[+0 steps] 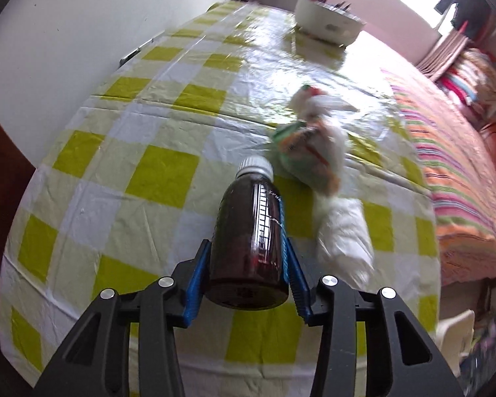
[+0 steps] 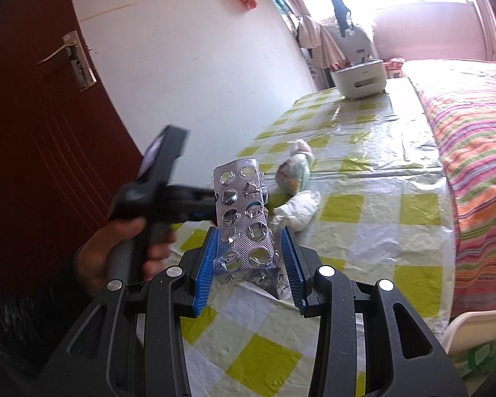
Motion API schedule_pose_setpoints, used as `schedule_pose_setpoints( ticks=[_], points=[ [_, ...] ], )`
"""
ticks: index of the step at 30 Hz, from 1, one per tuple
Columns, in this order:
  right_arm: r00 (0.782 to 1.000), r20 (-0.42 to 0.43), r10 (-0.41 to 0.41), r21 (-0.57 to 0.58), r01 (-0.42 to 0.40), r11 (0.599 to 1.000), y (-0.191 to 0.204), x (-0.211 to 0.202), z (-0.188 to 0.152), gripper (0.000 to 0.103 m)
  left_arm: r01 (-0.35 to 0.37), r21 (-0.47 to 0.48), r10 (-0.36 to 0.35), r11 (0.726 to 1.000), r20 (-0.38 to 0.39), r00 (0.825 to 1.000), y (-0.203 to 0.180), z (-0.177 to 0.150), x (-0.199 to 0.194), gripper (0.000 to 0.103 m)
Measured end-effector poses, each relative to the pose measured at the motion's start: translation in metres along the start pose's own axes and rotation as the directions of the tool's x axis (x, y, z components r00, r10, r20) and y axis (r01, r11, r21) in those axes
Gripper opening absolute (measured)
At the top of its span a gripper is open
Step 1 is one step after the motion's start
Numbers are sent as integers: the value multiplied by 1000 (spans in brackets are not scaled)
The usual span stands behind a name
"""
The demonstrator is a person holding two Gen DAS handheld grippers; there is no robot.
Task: Collect trash
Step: 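Carry the blister pack and brown bottle with both tools over the cream bin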
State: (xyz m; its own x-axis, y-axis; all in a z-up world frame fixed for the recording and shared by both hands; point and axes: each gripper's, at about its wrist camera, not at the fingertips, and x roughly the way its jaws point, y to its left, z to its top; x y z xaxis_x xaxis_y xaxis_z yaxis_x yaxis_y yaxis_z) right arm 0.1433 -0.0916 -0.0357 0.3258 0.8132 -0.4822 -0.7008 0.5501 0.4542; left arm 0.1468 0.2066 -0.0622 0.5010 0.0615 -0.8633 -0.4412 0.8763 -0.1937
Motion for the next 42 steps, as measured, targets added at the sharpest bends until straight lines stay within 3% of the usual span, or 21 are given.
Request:
schedule_pose_setpoints(
  ticks=[7, 14, 17, 42],
  points=[
    [999, 14, -53, 20, 52, 998, -7, -5, -3, 38, 98, 37, -100, 994, 67, 993, -5, -27, -13, 41],
    [996, 32, -77, 10, 77, 997, -1, -7, -4, 38, 174, 59, -181, 983, 152, 972, 0, -47, -28, 41],
    [995, 34, -90, 4, 89, 996, 1, -8, -5, 38, 197, 55, -204, 979, 150, 968, -2, -52, -28, 41],
    [976, 96, -193, 30, 191, 981, -12, -52, -15, 38, 184, 226, -225, 957, 173, 959, -60, -85, -42, 41]
  ],
)
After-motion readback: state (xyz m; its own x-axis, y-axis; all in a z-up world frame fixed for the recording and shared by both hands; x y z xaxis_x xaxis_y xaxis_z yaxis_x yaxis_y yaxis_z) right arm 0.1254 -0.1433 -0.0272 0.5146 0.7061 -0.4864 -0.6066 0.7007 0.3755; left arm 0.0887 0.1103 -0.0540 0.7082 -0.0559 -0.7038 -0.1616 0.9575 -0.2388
